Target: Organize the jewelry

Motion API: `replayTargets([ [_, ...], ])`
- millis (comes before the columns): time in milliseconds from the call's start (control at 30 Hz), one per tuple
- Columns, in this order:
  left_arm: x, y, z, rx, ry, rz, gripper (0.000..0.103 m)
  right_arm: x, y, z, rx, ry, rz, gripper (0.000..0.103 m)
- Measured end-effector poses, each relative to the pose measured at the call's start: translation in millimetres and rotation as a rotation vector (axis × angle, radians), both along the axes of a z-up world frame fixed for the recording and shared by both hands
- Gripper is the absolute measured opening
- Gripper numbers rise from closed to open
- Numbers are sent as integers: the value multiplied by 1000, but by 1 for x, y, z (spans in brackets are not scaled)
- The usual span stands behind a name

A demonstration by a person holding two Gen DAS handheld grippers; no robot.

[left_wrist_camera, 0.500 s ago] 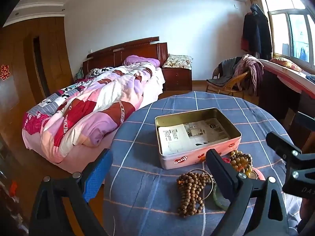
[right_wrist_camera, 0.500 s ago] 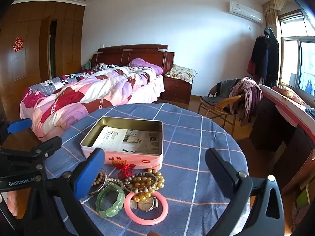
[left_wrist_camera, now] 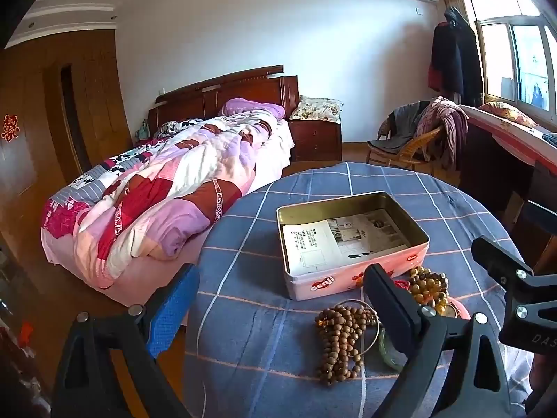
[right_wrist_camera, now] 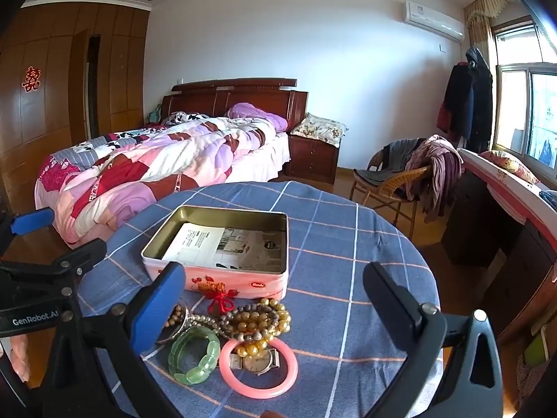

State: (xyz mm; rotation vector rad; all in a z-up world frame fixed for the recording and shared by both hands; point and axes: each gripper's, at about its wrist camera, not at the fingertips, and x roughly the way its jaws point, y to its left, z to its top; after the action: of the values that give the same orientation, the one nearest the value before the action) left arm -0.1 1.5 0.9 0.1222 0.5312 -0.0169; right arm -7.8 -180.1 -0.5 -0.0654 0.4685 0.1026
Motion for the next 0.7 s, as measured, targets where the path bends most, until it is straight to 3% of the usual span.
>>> replayTargets([
  [700,2,3,-3,11,9,12,95,-1,1,-2,-2,4,3,103],
])
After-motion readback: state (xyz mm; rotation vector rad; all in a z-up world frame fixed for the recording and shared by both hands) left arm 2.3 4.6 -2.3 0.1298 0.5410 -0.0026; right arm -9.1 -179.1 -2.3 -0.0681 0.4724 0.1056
